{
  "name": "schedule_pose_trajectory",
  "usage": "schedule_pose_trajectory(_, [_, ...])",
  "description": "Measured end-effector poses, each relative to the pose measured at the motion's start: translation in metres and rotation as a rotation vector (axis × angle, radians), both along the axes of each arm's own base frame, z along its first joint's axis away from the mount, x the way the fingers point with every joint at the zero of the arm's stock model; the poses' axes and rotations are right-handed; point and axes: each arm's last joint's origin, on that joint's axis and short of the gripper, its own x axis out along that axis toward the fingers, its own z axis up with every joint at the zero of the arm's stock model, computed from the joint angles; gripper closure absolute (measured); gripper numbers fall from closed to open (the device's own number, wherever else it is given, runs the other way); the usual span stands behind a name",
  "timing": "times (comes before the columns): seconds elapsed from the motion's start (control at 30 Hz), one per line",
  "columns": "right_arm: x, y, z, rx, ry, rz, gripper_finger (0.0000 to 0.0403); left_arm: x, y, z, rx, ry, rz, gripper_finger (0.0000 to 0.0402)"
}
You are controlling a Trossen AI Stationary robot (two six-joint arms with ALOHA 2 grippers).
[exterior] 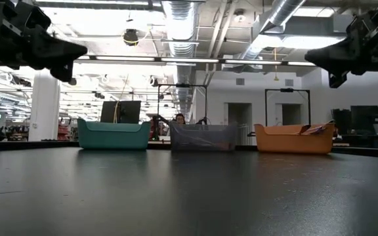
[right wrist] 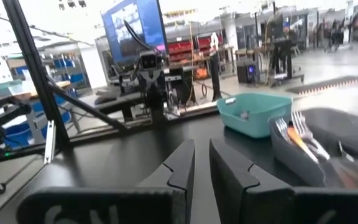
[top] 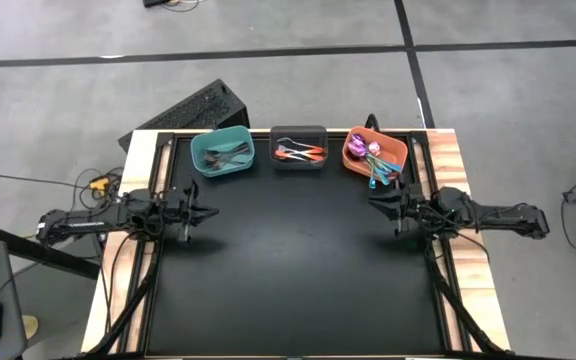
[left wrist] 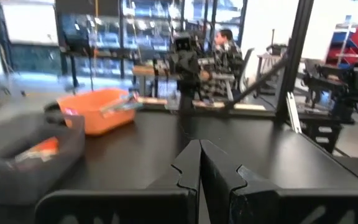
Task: Sort silverware by color (type)
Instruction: Return to Home Position
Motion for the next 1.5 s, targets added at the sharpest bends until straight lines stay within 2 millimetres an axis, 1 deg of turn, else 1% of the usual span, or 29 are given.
schedule_pose_trajectory(0.13, [0.001,0.0,-0.006,0.041,0.058,0.004,0.0333,0.0,-0.003,-0.003,-0.038,0.031,-0.025,0.0401])
schedule_pose_trajectory(0.23, [0.001,0.0,-0.006,0.036,0.06,0.003,0.0333,0.0,-0.005,-0.003,-0.023,0.03,-0.045,0.0401])
schedule_pose_trajectory(0.37, [0.001,0.0,-0.006,0.027,0.056,0.002,0.0333,0.0,-0.005,-0.004,-0.012,0.04,-0.005,0.0401])
schedule_pose_trajectory(0.47, [0.001,0.0,-0.007,0.028,0.071,0.003,0.0333,0.001,-0.005,-0.006,-0.056,0.053,0.019,0.0401])
schedule_pose_trajectory(0.57, [0.002,0.0,-0.009,0.029,0.096,0.004,0.0333,0.002,-0.005,-0.007,-0.091,0.074,0.02,0.0401])
schedule_pose_trajectory(0.8, [0.007,0.003,-0.016,0.064,0.175,0.064,0.0333,0.003,-0.005,-0.009,-0.097,0.089,0.02,0.0401])
schedule_pose_trajectory(0.97, [0.008,0.003,-0.017,0.042,0.184,0.05,0.0333,0.003,-0.005,-0.009,-0.098,0.089,0.02,0.0401])
schedule_pose_trajectory(1.13, [0.008,-0.001,-0.008,-0.018,0.099,-0.048,0.0333,0.003,-0.005,-0.009,-0.098,0.089,0.021,0.0401])
schedule_pose_trajectory(1.23, [0.007,-0.002,-0.009,-0.018,0.109,-0.057,0.0333,0.003,-0.005,-0.009,-0.098,0.089,0.021,0.0401])
schedule_pose_trajectory(1.37, [0.007,-0.002,-0.015,-0.014,0.177,-0.056,0.0333,0.003,-0.005,-0.009,-0.098,0.089,0.021,0.0401])
schedule_pose_trajectory(1.5, [0.008,-0.002,-0.017,0.04,0.183,-0.054,0.0333,0.003,-0.005,-0.009,-0.098,0.089,0.021,0.0401])
